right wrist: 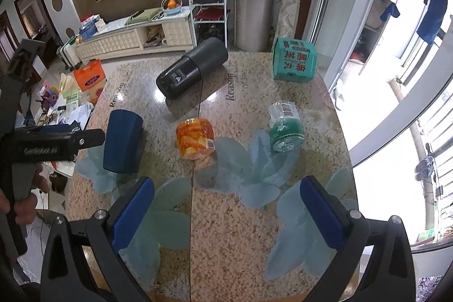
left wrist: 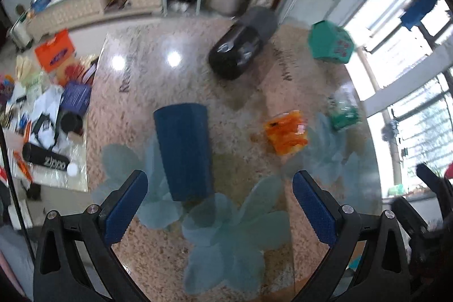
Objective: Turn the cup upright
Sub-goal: 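Close the left gripper around the dark blue cup's body and lift it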
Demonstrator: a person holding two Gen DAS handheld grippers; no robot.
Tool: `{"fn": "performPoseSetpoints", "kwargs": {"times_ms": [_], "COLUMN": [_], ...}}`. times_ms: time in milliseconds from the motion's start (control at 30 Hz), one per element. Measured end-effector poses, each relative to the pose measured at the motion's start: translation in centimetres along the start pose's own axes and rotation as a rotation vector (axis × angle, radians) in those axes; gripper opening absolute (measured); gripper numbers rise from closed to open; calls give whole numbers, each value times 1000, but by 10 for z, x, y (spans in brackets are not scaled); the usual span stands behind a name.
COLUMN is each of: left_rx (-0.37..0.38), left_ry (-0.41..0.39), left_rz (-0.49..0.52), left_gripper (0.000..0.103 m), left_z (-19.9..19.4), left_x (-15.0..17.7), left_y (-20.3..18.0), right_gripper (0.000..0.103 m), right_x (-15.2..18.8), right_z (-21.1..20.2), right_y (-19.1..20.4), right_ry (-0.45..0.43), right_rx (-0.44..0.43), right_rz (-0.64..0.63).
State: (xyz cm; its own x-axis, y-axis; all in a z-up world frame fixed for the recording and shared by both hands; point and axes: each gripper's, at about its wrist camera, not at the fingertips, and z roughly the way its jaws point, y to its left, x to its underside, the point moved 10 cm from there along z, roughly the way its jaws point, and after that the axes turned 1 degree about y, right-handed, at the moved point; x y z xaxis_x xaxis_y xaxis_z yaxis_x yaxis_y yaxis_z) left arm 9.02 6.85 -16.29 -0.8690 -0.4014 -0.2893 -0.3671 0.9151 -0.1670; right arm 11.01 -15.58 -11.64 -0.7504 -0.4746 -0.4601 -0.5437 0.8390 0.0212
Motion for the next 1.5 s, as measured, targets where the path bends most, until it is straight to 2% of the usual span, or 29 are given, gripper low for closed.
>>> {"fn": "performPoseSetpoints", "kwargs": {"times_ms": [267, 500, 767, 867, 1000, 1100, 1233, 1500], "left_rx": [-12, -70, -127, -104, -69, -70, -46, -25], "left_ry": [100, 189, 250, 263, 265, 260, 247, 248], "left_rz": [-92, -95, -114, -149, -164, -157, -135, -127], "left_gripper": [103, 103, 102, 92, 86, 82, 67, 67], "left_z": [60, 106, 125, 131, 136, 136, 135, 129], "left_x": [-3, 2, 11, 14, 19, 22, 25, 42], "left_y": [21, 34, 54, 57, 59, 58, 51, 31], "right_gripper": [103, 103, 103, 103, 103, 103, 103, 103], "right_x": [-3, 3, 2, 1, -1, -5, -8, -6], "right_z": [29, 50, 63, 68, 70, 69, 66, 59], "right_y": [-7, -4, -7, -8, -9, -9, -8, -3], "right_ry": [77, 160, 187, 190, 185, 172, 158, 143], "right_rx": [-25, -74, -89, -89, -83, -80, -74, -66], "right_rz": [-45, -88, -91, -88, -89, -84, -76, -60]}}
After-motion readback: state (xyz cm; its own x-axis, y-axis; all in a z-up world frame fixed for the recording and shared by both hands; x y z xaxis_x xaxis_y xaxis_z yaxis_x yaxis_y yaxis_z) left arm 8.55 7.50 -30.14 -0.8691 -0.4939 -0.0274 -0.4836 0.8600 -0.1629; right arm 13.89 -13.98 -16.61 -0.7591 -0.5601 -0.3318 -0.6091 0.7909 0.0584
